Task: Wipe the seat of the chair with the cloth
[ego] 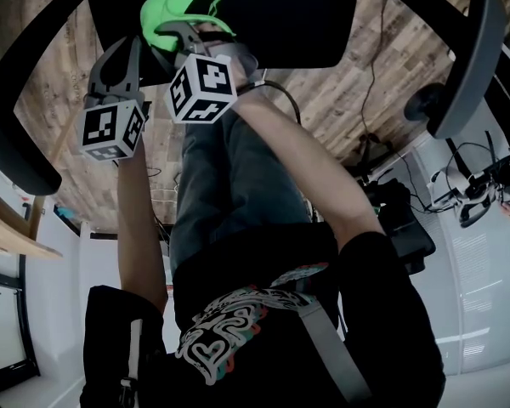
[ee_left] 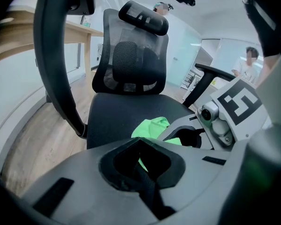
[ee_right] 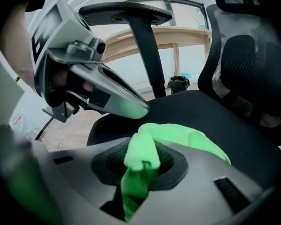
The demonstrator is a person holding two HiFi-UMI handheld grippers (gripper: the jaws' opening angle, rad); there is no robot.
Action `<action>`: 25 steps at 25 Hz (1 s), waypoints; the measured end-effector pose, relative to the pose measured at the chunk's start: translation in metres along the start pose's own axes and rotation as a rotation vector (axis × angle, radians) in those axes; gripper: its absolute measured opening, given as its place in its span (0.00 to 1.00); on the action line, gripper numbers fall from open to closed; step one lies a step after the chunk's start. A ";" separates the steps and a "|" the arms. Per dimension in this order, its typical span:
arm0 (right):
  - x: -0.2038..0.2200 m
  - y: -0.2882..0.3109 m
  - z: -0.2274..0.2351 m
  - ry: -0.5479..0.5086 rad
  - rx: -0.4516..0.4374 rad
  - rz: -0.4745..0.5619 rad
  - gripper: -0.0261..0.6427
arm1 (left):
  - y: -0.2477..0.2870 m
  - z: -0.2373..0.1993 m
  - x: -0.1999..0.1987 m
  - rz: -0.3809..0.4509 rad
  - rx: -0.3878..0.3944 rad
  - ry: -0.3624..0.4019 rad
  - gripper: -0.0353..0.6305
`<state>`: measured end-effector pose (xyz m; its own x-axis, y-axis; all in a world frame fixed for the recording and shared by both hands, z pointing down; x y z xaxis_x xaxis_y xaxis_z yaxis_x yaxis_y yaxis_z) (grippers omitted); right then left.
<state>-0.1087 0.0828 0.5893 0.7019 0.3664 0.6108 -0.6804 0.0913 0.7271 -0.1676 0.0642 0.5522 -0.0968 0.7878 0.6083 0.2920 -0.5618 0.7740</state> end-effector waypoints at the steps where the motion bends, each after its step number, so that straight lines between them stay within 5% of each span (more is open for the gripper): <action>1: -0.001 0.001 0.000 0.000 0.004 0.000 0.17 | 0.001 -0.002 0.000 -0.003 0.002 0.002 0.06; 12: 0.002 0.000 0.007 0.015 0.025 0.023 0.17 | 0.014 0.001 -0.004 -0.019 0.036 0.043 0.06; 25: 0.060 -0.056 0.045 0.124 0.166 -0.018 0.17 | 0.036 0.030 -0.013 -0.041 0.110 0.098 0.06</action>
<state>-0.0190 0.0577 0.5998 0.6756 0.4779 0.5614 -0.6167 -0.0510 0.7855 -0.1271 0.0409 0.5668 -0.2019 0.7782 0.5947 0.3882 -0.4939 0.7781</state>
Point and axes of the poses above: the fingertips, and each gripper's own axes: y forward along the fingers, z to its right, x out of its underside, the point moved 4 cm from there along -y, backward along the fingers, and after that the axes turned 8 degrees about -x, right-handed, at the moved point
